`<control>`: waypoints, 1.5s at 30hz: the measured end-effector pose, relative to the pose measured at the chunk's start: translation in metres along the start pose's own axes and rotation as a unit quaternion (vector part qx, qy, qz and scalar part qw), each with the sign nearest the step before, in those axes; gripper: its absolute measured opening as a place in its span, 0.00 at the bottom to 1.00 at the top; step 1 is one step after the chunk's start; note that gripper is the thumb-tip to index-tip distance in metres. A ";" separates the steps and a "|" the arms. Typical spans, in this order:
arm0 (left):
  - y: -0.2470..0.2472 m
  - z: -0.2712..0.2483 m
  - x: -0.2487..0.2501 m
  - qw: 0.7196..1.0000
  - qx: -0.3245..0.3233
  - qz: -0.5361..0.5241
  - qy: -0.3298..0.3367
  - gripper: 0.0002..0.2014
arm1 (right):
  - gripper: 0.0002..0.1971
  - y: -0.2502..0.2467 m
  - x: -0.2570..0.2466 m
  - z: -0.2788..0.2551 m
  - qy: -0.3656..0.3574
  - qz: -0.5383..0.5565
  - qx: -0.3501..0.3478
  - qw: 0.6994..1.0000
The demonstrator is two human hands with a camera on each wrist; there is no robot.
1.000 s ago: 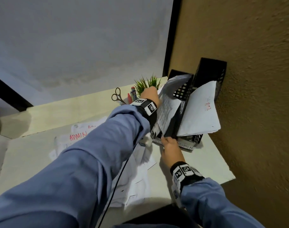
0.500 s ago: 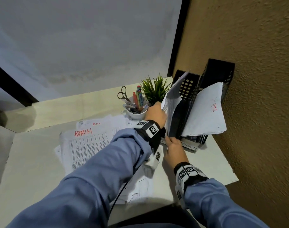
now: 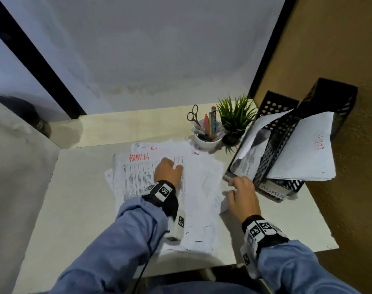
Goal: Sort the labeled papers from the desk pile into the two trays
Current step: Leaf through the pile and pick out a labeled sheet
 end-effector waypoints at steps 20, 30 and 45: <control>-0.080 -0.046 -0.137 0.988 0.143 -0.052 -0.038 0.12 | 0.20 0.109 -0.062 -0.015 0.250 0.198 -0.251 0.914; -0.070 -0.049 -0.123 0.969 -0.053 -0.240 -0.017 0.26 | 0.23 0.087 -0.066 0.006 0.259 0.475 -0.190 0.820; -0.061 -0.002 -0.148 0.986 0.035 0.061 -0.151 0.07 | 0.15 0.073 -0.060 0.012 0.205 0.344 -0.192 0.896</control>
Point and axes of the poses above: each hand's wrist, its own z-axis towards the middle knuckle, its own y-axis out of the palm, x = y × z, the point moved 3 cm from there along z, towards the middle knuckle, and after that the axes turned 12 degrees about y, right-handed, at the moved point
